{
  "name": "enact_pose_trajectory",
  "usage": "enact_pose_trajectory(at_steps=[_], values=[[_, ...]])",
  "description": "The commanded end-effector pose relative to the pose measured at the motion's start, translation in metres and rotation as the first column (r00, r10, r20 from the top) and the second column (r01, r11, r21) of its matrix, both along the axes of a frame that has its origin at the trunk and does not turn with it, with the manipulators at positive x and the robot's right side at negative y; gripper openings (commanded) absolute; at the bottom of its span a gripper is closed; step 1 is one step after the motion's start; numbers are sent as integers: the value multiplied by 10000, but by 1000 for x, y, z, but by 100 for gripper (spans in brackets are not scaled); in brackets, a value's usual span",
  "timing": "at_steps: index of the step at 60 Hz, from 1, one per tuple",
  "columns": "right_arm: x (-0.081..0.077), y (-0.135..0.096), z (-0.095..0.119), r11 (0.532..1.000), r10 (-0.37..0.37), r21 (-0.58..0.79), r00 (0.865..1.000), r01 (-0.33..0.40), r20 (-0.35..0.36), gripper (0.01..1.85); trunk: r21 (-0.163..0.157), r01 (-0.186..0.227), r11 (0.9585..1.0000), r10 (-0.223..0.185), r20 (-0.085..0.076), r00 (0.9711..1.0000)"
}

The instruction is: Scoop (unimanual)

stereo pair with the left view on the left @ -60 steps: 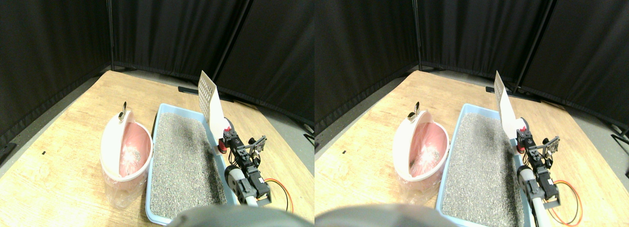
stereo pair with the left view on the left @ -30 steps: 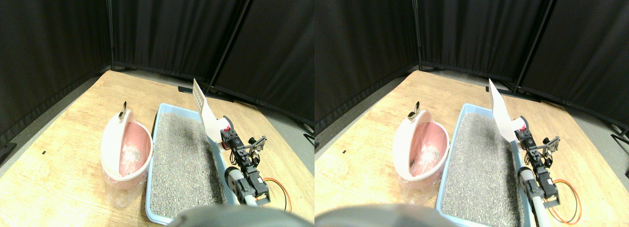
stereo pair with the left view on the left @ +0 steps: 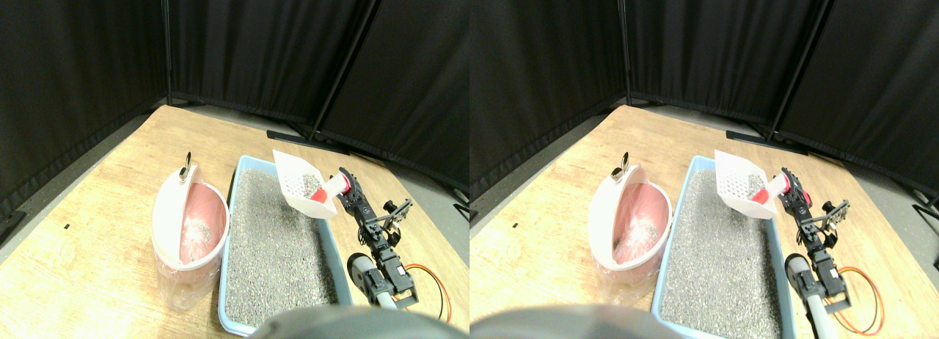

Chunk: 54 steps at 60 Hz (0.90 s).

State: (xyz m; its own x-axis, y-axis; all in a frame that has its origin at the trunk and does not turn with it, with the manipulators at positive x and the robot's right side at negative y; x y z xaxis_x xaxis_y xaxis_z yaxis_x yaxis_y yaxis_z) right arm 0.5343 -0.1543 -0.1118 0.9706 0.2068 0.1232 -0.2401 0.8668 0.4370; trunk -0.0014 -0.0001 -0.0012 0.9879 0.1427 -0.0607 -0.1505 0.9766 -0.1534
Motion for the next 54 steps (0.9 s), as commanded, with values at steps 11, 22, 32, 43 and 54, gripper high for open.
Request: enact_pose_trajectory(at_steps=[11, 22, 32, 43, 54], values=[[-2, 4, 16, 9946, 468, -970, 9938, -370, 1010, 5, -98, -315, 9995, 315, 2, 9995], [0, 5, 21, 9683, 1144, -2390, 9797, -729, 1646, 5, -124, -428, 9990, 429, 71, 9991], [2, 7, 25, 9587, 1422, -2689, 9751, -929, 1703, 5, -171, -546, 9984, 548, 113, 9984], [3, 9, 29, 9533, 1528, -2850, 9734, -996, 1708, 5, -182, -646, 9977, 649, 143, 9978], [5, 11, 33, 9457, 1932, -2975, 9624, -1309, 1908, 5, -164, -747, 9971, 750, 186, 9970]])
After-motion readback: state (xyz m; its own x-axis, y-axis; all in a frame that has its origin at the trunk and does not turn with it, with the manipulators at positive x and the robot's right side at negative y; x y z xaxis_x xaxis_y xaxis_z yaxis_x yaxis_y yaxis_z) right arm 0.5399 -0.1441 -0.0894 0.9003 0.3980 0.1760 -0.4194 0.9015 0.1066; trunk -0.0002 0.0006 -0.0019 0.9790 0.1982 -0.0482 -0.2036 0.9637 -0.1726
